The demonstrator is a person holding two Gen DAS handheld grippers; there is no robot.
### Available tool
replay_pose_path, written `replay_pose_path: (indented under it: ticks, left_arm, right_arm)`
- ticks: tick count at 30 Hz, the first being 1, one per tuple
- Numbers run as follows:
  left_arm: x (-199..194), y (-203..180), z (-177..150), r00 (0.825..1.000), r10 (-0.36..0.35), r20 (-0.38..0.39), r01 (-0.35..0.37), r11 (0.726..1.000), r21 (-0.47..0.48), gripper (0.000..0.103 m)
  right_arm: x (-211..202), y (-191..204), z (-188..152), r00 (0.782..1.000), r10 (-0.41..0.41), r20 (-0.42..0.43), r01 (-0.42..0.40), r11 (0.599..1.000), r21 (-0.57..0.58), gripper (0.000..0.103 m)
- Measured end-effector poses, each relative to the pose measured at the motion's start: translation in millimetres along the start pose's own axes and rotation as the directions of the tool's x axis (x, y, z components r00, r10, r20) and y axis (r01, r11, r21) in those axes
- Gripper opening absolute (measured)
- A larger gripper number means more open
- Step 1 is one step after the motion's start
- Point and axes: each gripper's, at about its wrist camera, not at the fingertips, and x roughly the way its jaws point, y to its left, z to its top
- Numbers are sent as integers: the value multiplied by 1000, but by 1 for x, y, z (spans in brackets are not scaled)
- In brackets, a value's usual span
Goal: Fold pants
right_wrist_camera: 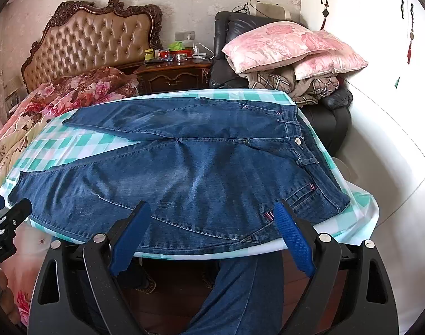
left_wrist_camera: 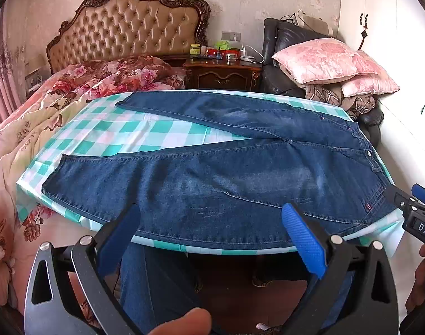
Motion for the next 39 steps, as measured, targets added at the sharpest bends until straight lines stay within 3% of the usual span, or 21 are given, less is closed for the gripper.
replay_pose_path:
  ticks: [39]
  left_arm:
    - [-2,-1,5,1000,10,0,-10,1000,4,101]
  right_arm:
    - [0,-4,0,1000,0,2,0,1000,4,86]
